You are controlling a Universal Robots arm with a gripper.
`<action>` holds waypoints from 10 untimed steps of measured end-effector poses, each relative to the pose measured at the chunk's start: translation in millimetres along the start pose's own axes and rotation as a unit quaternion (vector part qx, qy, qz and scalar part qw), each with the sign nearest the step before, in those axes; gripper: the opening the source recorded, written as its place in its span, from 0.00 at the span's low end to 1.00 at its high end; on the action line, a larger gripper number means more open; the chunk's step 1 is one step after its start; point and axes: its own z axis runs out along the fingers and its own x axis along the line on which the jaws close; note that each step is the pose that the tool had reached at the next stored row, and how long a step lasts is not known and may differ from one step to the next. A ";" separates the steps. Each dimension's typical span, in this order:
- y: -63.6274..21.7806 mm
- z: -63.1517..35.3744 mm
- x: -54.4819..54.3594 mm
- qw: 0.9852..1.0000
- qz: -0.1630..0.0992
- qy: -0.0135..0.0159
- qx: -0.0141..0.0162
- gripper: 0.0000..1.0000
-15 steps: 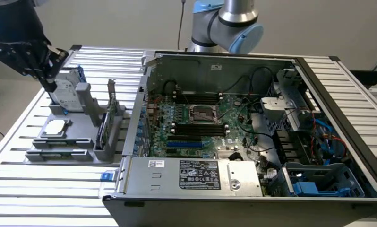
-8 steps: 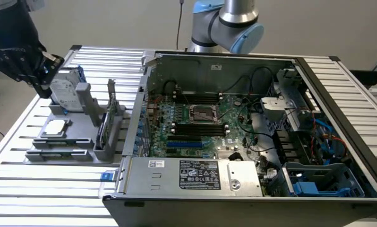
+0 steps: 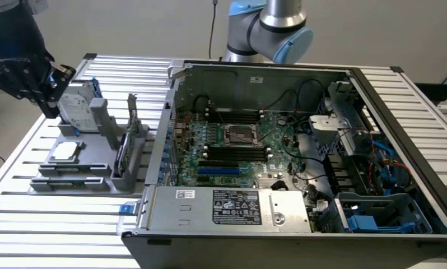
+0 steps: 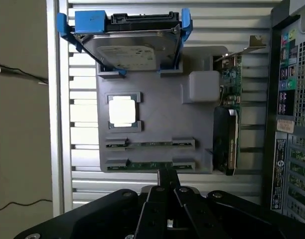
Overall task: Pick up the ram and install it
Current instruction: 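Reach for the ram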
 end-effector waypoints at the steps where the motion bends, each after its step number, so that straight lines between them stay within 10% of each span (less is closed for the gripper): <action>1: 0.0 0.1 0.0 1.000 -0.008 0.001 0.001 0.11; 10: 0.0 2.2 2.4 0.999 -0.041 0.005 0.009 0.11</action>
